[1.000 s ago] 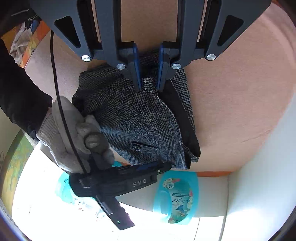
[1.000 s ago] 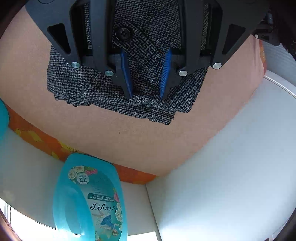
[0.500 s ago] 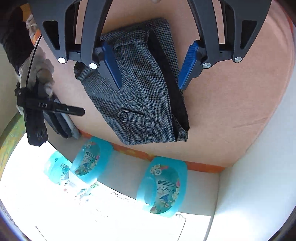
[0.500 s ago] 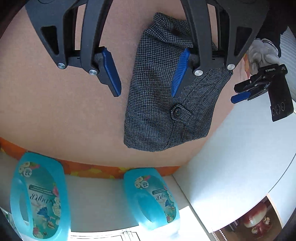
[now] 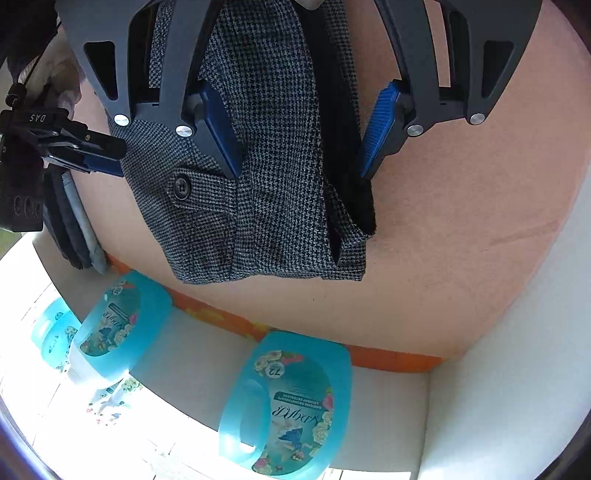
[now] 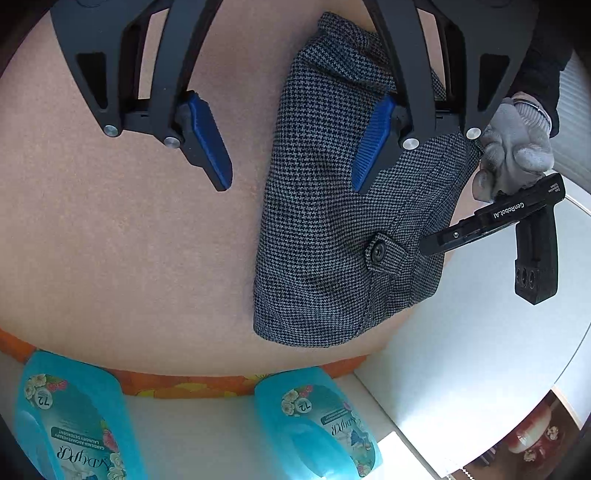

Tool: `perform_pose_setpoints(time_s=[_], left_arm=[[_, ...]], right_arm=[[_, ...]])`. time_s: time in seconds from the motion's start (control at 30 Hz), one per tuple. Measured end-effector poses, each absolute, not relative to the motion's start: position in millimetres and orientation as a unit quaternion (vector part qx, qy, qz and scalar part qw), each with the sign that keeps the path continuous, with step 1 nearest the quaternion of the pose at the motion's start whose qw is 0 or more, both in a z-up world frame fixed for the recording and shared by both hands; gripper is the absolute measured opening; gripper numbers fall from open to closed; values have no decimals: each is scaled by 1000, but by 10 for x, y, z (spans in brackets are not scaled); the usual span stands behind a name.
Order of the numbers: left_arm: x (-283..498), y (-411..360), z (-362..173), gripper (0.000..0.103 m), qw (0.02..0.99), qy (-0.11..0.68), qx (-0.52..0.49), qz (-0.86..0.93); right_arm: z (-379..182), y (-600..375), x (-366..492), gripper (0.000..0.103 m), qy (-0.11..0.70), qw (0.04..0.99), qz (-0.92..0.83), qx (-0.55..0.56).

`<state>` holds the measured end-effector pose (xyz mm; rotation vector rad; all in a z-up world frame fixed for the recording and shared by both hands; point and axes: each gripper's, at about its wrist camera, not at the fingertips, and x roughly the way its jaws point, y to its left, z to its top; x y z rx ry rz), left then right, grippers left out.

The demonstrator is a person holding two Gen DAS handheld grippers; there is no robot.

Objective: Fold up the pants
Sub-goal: 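Grasp the folded shorts bundle with the right gripper while the left gripper grasps it too, then lift the shorts bundle with both grippers and carry it toward the clothes stack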

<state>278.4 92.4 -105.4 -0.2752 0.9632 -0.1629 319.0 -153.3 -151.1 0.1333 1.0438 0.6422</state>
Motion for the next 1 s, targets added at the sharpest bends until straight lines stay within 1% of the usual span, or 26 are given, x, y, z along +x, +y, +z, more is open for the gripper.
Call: perform_pose_setpoints(time_s=[0.03,0.07,0.1,0.2,0.37,0.47,0.5,0.53,0.57,0.6,0.63,0.7,0.8,0.9,1.0], left_arm=[[2806,940,-1092,65,870,467,-136,-78],[2831,954,-1129,73,869,471,-136,-75],[2837,973,-1161,76,868,472,-137,-72],[2856,1014,-1245,77,862,475,-157,-82],[2855,1076,-1282,78,867,456,-175,-98],[2875,1072,-1293,76,870,448,-176,-107],[2890,1059,-1294,71,871,445,-175,-110],[2899,1058,-1298,66,871,444,-178,-116],[2908,1062,-1301,63,871,441,-183,-115],[2920,1063,-1307,56,870,440,-190,-116],[2924,1074,-1311,53,870,436,-198,-117],[2919,1089,-1318,45,869,431,-212,-116],[2877,1047,-1270,36,878,418,-207,-111],[2829,981,-1185,30,889,404,-188,-106],[2810,983,-1123,26,892,392,-195,-112]], right_arm=[[-1525,-1519,3233,70,490,814,305,67],[-1544,-1505,3277,70,492,809,312,73],[-1567,-1493,3319,70,495,804,319,78],[-1624,-1451,3394,70,489,802,333,83],[-1644,-1472,3481,70,482,791,359,113],[-1673,-1437,3499,69,479,783,378,120],[-1685,-1404,3501,63,481,780,382,118],[-1687,-1374,3495,59,481,781,383,113],[-1690,-1349,3491,55,482,781,383,109],[-1690,-1329,3490,50,483,780,383,107],[-1694,-1311,3497,46,483,780,383,107],[-1691,-1289,3489,32,482,780,383,110],[-1614,-1263,3396,23,471,791,378,97],[-1483,-1223,3268,19,453,807,372,76],[-1323,-1194,3135,16,434,820,369,59]])
